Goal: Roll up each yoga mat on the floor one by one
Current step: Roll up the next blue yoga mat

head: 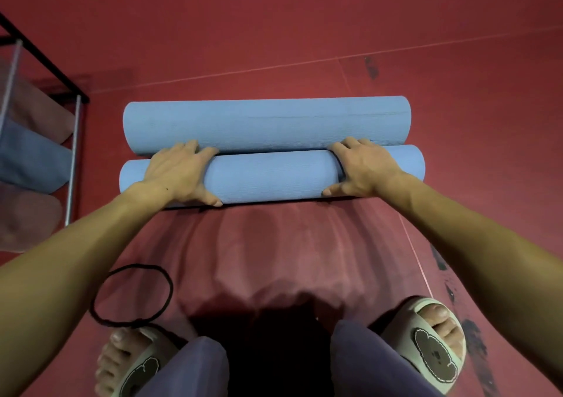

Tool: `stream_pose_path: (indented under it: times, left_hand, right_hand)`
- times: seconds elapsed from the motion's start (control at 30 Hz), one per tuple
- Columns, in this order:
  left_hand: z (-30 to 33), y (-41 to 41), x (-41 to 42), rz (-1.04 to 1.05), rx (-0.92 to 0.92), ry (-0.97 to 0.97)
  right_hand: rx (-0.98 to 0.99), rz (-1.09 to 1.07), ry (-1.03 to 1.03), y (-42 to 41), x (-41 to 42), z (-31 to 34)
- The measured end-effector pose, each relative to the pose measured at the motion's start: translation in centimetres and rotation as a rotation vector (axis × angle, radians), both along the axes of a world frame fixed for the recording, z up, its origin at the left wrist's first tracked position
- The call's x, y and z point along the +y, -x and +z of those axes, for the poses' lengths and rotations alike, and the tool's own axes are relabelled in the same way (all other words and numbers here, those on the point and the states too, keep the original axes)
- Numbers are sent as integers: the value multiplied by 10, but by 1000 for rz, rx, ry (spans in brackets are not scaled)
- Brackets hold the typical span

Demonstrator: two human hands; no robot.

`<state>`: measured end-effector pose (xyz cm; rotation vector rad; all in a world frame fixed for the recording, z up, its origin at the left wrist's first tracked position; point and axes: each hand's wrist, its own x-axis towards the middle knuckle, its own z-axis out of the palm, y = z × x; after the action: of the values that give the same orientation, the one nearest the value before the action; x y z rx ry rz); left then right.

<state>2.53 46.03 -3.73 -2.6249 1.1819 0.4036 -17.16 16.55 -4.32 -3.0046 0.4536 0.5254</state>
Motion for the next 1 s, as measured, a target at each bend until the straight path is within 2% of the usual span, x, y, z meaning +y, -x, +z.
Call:
stream_pose_path:
  times: [0.2,0.47,0.63,0.83,1.0]
  left_hand:
    - [-2,2,-2,-15,-29,-52]
    - [5,5,2,7,15,-68]
    - [17,14,7,50,125,-122]
    - [22,35,22,17,297,-261]
    - [25,37,23,23,347,-270]
  right_hand:
    - [80,25,23,-5,-4,-5]
    - [-5,15,63,3,-5,-12]
    - [79,29,-19,8,-4,-2]
    - [321,57,-181,27,4,3]
    - [369,45,-271,26,2,5]
